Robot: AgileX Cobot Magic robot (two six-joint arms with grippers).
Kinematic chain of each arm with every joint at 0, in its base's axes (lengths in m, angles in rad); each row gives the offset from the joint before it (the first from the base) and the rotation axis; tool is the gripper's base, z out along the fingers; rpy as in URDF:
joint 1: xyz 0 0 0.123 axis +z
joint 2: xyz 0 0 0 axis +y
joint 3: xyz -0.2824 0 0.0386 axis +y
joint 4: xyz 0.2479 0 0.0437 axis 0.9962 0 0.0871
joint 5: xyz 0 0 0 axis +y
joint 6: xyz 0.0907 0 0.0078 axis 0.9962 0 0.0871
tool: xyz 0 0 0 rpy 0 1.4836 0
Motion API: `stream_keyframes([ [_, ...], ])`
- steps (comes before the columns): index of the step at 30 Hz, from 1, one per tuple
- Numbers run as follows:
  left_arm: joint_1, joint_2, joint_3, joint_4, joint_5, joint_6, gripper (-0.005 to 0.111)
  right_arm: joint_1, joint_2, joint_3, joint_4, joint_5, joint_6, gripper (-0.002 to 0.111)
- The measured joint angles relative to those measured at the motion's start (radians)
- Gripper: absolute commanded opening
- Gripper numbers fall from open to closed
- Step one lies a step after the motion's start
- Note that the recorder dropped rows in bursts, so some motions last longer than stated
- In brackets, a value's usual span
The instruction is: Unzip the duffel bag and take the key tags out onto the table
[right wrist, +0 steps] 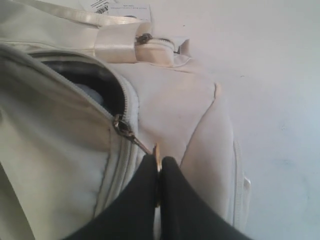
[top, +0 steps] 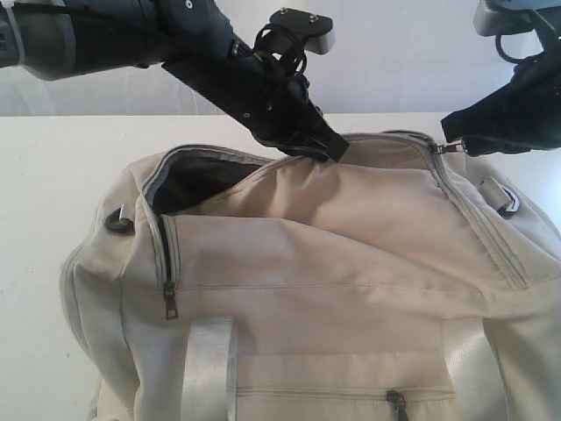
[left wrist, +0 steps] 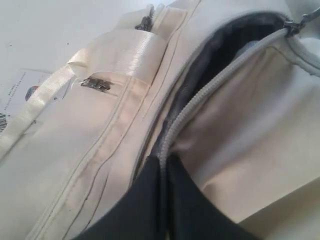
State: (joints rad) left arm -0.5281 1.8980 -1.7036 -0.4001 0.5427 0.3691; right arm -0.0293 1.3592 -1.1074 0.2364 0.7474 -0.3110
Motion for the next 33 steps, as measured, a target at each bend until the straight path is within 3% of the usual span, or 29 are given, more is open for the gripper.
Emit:
stream_keyframes([
  [15, 0.031, -0.002, 0.000, -0.021, 0.037, -0.047, 0.000, 0.000, -0.036, 0.005, 0.028, 0.036, 0.000, 0.000],
  [27, 0.031, -0.002, 0.000, -0.052, 0.074, -0.047, 0.000, 0.000, -0.186, 0.139, 0.049, -0.002, 0.000, 0.000],
  [33, 0.042, -0.003, 0.000, -0.273, 0.233, 0.175, 0.000, 0.000, -0.186, 0.153, 0.052, -0.044, 0.000, 0.000],
])
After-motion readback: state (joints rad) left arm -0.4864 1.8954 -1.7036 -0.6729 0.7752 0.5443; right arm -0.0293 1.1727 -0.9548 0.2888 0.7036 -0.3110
